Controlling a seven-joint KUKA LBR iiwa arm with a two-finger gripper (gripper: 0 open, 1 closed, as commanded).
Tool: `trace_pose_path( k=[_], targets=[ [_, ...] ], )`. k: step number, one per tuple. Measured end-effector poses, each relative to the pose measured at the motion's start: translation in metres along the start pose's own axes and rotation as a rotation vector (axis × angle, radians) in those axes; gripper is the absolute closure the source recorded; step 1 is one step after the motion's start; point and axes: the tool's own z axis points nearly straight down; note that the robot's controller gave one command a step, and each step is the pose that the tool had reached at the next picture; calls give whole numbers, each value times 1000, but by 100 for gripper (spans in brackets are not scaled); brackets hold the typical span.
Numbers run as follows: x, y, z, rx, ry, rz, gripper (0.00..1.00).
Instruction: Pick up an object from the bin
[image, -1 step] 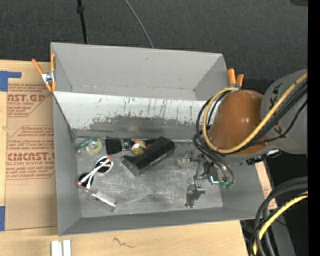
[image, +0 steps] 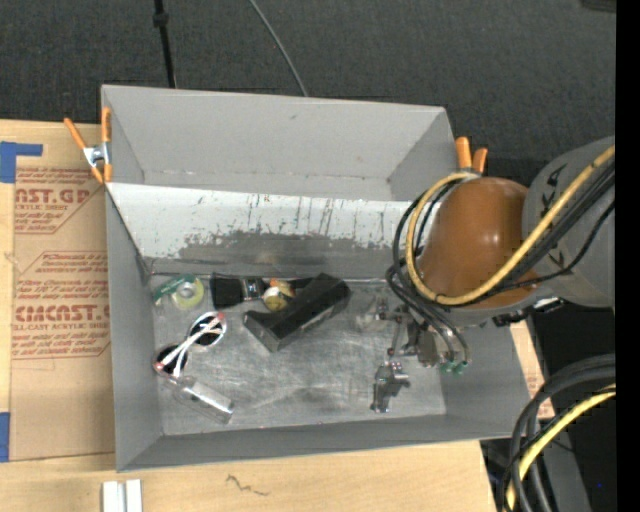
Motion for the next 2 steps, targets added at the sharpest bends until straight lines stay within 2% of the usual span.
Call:
trace_pose_path(
  k=[1, 2],
  targets=[
    [-66, 46, 53, 7, 12, 84, 0],
    [-79, 56, 52, -12, -63, 73, 0]
  ],
)
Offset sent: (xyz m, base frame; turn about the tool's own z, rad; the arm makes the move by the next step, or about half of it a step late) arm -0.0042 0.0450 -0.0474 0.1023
